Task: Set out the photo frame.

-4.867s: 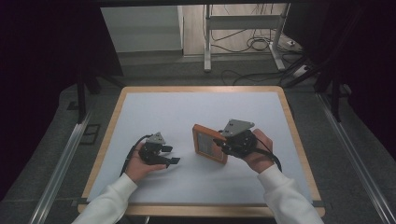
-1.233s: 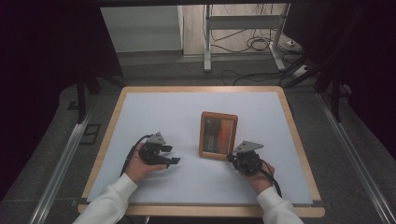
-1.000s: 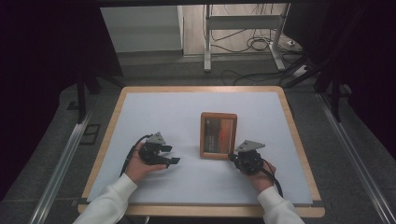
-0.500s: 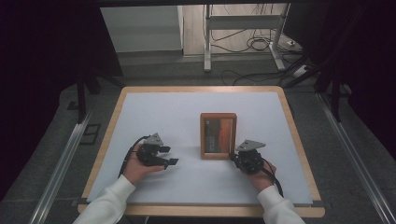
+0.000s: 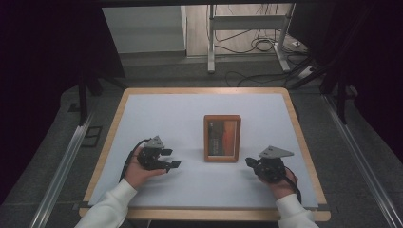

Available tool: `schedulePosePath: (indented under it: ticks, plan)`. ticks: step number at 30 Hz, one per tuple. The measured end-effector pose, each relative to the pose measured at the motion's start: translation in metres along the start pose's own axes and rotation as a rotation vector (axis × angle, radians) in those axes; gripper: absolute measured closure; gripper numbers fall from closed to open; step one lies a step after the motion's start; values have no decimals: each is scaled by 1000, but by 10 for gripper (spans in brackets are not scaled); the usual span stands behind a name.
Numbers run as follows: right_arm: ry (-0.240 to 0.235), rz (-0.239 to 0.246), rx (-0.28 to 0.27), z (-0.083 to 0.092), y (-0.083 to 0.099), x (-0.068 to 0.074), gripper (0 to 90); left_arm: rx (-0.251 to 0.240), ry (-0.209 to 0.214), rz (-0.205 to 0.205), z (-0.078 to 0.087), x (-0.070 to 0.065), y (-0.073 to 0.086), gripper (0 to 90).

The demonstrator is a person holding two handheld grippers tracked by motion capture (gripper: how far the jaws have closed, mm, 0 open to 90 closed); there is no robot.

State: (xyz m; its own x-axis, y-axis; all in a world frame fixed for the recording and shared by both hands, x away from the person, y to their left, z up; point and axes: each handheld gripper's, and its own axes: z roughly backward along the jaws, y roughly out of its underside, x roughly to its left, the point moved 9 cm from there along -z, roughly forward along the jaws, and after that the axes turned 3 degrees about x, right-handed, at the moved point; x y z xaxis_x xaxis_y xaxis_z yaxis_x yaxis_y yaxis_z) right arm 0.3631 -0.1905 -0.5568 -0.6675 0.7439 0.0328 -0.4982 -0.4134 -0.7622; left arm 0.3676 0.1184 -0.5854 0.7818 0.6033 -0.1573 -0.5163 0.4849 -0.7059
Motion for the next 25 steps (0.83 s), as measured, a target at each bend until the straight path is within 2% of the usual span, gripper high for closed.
schedulePosePath:
  ticks: [1, 4, 5, 6, 10, 14, 20, 25]
  plan:
    - [-10, -27, -10, 5, 3, -4, 789, -3, 0, 3, 0, -2, 0, 324]
    - [-28, -81, -34, 16, 10, -12, 507, -1, 1, -4, 2, -7, 2, 322]
    - [-48, -100, -45, 18, 13, -13, 415, -5, -1, -6, 3, -8, 3, 324]
    - [-59, -127, -42, 21, 18, -14, 363, -6, -3, -6, 4, -9, 4, 324]
    - [-12, -161, -39, 29, 31, -24, 286, -15, -18, -2, 7, -11, 6, 325]
    - [27, -152, -47, 30, 33, -28, 248, -16, -26, 4, 9, -12, 8, 325]
    - [38, -122, -36, 26, 32, -26, 231, -20, -38, 11, 9, -11, 10, 326]
    - [49, -119, -37, 25, 31, -28, 208, -21, -41, 13, 10, -10, 13, 326]
